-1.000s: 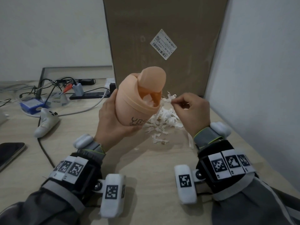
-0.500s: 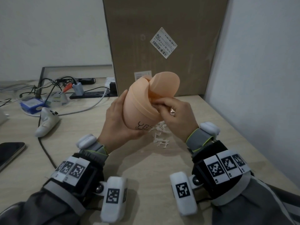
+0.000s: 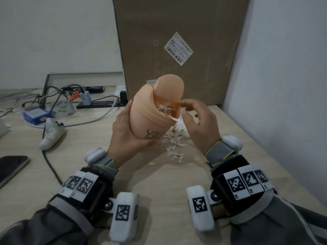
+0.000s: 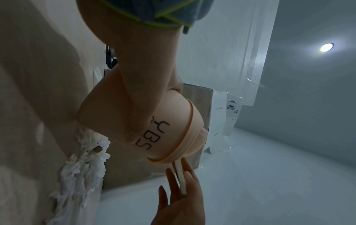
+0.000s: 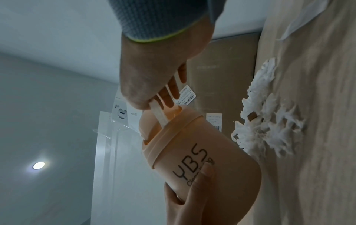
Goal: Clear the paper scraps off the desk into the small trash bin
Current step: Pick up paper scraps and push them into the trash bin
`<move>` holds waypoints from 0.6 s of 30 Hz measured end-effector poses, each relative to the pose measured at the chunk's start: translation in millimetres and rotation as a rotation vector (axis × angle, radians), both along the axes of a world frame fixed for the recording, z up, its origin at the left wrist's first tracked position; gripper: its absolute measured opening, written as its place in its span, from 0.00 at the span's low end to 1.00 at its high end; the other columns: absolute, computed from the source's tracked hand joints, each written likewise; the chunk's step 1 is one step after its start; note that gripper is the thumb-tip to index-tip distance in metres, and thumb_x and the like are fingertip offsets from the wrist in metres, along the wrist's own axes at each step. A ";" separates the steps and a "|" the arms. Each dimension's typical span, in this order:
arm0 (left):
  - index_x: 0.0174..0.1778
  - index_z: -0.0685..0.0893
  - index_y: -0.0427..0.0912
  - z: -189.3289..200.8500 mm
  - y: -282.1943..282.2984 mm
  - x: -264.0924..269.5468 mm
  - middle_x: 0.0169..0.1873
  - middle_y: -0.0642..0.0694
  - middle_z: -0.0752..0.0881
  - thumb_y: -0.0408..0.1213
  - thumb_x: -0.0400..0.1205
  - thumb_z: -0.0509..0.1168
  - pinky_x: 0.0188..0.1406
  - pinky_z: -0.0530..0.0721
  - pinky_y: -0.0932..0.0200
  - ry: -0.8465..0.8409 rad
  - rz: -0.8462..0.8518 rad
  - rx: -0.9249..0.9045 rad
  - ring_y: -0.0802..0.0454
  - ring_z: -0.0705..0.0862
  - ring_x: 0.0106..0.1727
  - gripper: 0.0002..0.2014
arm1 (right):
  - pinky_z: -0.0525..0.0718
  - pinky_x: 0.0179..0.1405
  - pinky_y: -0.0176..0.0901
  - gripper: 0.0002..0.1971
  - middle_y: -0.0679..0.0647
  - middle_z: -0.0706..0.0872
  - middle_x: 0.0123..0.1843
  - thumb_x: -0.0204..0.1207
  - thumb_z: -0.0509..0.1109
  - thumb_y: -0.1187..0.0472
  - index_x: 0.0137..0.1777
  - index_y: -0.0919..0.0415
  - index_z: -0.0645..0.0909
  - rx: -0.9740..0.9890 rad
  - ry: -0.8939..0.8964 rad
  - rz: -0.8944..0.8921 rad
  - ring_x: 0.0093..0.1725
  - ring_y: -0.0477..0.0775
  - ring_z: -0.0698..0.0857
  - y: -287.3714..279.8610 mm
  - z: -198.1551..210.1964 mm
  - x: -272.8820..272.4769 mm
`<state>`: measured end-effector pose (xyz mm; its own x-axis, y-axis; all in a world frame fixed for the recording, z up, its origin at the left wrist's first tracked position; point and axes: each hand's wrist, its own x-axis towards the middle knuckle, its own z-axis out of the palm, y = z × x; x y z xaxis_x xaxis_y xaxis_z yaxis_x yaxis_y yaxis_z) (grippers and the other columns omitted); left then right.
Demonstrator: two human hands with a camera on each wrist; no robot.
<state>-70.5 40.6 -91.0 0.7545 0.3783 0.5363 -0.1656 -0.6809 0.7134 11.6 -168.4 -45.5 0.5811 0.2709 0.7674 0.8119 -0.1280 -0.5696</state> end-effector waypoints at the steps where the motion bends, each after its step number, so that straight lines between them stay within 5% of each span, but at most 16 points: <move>1: 0.90 0.57 0.55 0.0 0.5 0.4 0.80 0.47 0.72 0.67 0.53 0.82 0.77 0.77 0.30 -0.004 0.001 -0.002 0.43 0.73 0.80 0.69 | 0.74 0.47 0.23 0.12 0.43 0.83 0.49 0.73 0.64 0.59 0.54 0.57 0.83 -0.017 -0.006 -0.001 0.49 0.46 0.81 0.3 -0.8 0.5; 7: 0.90 0.57 0.56 -2.6 3.1 3.4 0.81 0.47 0.73 0.66 0.53 0.82 0.77 0.78 0.32 -0.008 0.030 -0.018 0.43 0.74 0.80 0.68 | 0.78 0.37 0.30 0.19 0.45 0.80 0.49 0.71 0.67 0.42 0.56 0.53 0.81 -0.087 -0.023 0.054 0.42 0.45 0.82 0.1 -1.9 -1.3; 13: 0.90 0.58 0.54 -2.4 3.5 4.1 0.81 0.47 0.73 0.66 0.54 0.82 0.77 0.77 0.32 -0.015 0.034 -0.024 0.43 0.74 0.80 0.68 | 0.77 0.36 0.25 0.10 0.48 0.83 0.43 0.72 0.75 0.64 0.52 0.60 0.84 -0.016 -0.087 0.078 0.37 0.42 0.80 2.5 -1.0 -1.7; 18: 0.90 0.57 0.57 -2.0 3.2 2.8 0.80 0.48 0.73 0.66 0.54 0.84 0.77 0.77 0.31 -0.010 -0.005 -0.002 0.43 0.74 0.80 0.68 | 0.81 0.36 0.30 0.02 0.51 0.86 0.39 0.71 0.75 0.67 0.43 0.64 0.88 0.109 -0.135 0.043 0.36 0.47 0.85 1.7 0.3 -0.2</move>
